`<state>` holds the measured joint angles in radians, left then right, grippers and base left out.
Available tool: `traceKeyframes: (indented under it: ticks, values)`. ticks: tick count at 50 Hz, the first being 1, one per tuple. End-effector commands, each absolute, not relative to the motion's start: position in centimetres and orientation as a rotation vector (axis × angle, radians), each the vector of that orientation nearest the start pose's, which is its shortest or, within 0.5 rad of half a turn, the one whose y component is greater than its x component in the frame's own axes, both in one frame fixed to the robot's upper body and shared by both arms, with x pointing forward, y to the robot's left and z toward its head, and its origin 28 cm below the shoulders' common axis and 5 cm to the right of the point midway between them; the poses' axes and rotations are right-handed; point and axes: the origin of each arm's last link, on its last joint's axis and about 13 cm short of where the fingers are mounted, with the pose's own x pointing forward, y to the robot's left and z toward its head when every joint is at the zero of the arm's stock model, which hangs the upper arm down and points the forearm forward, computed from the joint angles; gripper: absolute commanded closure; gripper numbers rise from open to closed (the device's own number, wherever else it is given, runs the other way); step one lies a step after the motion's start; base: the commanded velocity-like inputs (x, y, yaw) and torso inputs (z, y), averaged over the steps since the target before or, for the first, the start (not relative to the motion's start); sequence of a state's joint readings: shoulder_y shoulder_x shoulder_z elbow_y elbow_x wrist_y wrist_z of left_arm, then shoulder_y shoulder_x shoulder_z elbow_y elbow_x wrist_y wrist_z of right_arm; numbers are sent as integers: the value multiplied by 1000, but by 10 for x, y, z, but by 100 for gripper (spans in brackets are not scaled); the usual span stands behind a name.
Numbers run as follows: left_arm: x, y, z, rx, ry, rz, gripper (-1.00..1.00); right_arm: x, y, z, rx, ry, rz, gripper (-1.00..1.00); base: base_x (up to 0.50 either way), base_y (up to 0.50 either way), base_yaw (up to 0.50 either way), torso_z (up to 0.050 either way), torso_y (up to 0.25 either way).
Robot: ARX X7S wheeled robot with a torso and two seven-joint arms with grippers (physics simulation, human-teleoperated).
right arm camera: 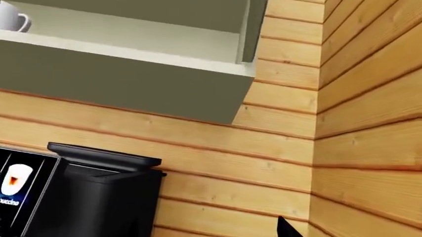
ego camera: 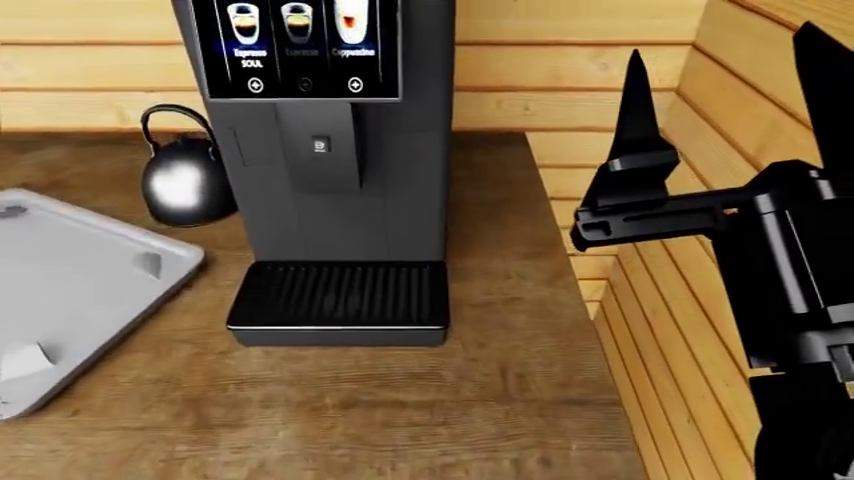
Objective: Pick the kettle from the counter and place it on the tray. Then pick the mug from the cabinet and place it on the tray. Then close the cabinet doors.
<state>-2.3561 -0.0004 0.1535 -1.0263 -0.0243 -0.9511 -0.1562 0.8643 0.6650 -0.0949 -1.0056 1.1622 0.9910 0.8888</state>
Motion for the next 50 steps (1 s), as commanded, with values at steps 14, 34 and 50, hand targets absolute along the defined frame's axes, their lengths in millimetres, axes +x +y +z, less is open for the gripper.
traceKeyframes:
  ticks: [14, 34, 50]
  values:
    - [285, 212, 581, 93, -372, 264, -100, 181, -108, 276, -147, -542, 49, -100, 393, 0, 0, 0, 2]
    - [327, 227, 535, 69, -121, 305, -100, 184, -104, 271, -144, -530, 61, -100, 0, 0, 0, 0, 0]
    - [345, 234, 505, 62, 5, 310, 100, 187, -102, 266, -140, -518, 66, -100, 0, 0, 0, 0, 0]
